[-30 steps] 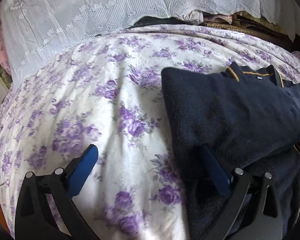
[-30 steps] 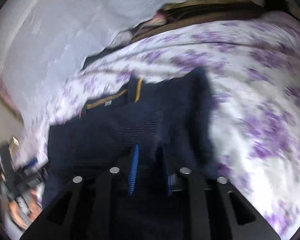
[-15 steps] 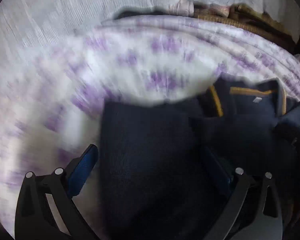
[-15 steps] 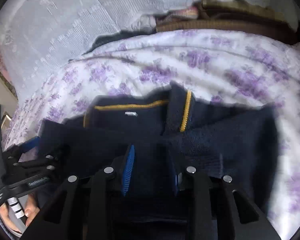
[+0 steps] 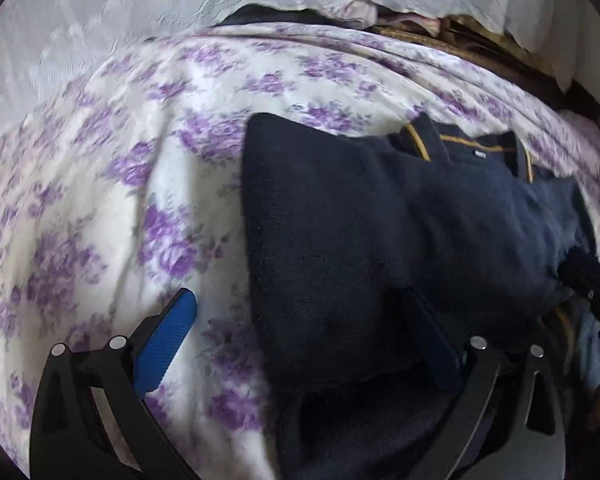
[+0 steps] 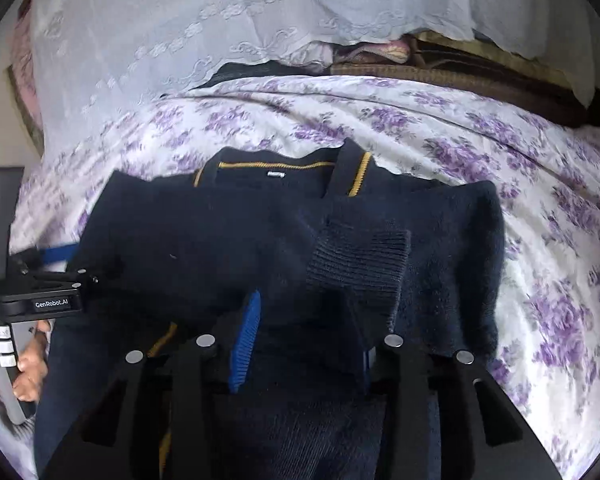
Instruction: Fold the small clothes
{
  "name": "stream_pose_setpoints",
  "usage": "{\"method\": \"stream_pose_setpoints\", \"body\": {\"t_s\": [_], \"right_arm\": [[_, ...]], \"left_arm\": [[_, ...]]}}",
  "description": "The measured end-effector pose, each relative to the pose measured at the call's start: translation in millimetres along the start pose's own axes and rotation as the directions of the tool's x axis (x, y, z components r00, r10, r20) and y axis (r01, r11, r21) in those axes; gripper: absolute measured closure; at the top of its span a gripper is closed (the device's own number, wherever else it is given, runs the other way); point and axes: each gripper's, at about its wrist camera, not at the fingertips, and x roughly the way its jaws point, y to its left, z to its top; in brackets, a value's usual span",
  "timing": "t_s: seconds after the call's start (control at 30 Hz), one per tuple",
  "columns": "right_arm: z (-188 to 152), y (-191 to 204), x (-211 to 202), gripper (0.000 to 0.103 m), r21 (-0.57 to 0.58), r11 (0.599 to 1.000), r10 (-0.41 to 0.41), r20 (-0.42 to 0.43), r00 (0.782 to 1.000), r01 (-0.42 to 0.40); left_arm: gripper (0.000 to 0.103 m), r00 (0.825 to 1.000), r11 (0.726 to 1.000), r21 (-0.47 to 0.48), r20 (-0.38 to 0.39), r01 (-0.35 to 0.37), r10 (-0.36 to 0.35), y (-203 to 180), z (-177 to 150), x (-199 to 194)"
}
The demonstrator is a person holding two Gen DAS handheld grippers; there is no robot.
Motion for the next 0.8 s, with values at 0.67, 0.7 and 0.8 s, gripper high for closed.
{"method": "stream_pose_setpoints", "body": {"t_s": [0.67, 0.7, 0.8], "right_arm": [[24.7, 21.5, -5.9, 0.050, -0.065, 0.998, 0.028, 0.062, 0.998, -0.024], [20.1, 20.0, -5.6, 0.043, -0.068, 0.997, 0.029, 0.039, 0.999, -0.026], [-1.4, 11.5, 19.0, 0.035, -0.061, 0.997, 0.046, -0.030, 0.998, -0.048]], "left_arm": [[0.004, 0.994, 0.999, -0.003, 0.093, -0.051, 0.051, -14.2, 21.1, -6.6], [0.004, 0.996, 0.998, 0.045, 0.077, -0.045, 0.042, -18.1, 14.8, -9.3], [0.004, 0.998, 0.994, 0.096, 0.041, -0.058, 0.055, -24.8, -2.7, 6.2]]}}
